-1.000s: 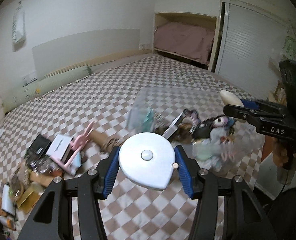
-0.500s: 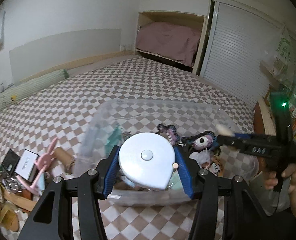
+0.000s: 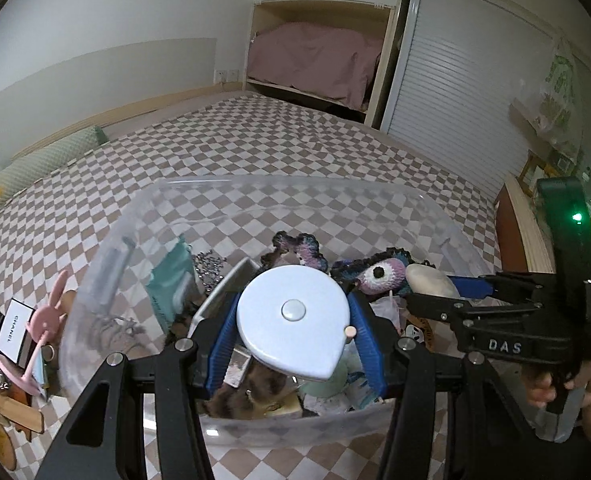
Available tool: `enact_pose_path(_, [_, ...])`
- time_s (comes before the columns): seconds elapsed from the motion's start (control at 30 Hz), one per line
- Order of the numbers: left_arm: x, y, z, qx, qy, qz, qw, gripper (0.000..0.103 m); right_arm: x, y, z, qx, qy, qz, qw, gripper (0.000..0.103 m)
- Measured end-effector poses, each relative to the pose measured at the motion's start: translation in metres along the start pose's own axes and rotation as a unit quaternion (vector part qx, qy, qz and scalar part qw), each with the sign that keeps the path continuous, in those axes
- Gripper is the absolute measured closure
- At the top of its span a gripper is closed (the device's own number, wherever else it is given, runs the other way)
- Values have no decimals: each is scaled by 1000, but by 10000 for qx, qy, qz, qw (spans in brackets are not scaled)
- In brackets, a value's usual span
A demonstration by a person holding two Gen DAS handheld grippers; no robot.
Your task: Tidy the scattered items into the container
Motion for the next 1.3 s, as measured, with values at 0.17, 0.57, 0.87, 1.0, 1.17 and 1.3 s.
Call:
enact_pose_path(0.17, [8,-5,3,21,-22,-85,10000,49,2,-1,5,-181,-392,-47,9991,53])
enact_pose_path(0.57, [25,-15,3,30,72,-297,9995,49,-21,4,-5,-986,-1077,379,9886,53])
enact_pose_path(0.87, [43,-25,10,-86,-124,-768,9969,49,-16,5,-5,-1074,-1039,339,9882,53])
enact_pose_path(1.0, [41,-21,8,-133,-40,-697,9975,42,-15,4,-1,-992,-1006,254,9896,53])
enact_pose_path(1.17, [32,-16,4,-206,87,-525,9984,21,-16,4,0,-925,-943,249,9909,53])
enact_pose_path(1.3, [22,-16,3,-173,221,-365,9989,5,-21,4,-5,-950,-846,324,9913,53])
Point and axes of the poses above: each gripper's, at about its wrist camera, not at the fingertips, and x roughly the way its jaws point, z to its right, y to its top, the point moved 7 cm from there along x, roughly the way its jaws point, and after that the axes turned 3 degrees about y, right-handed, at the moved point
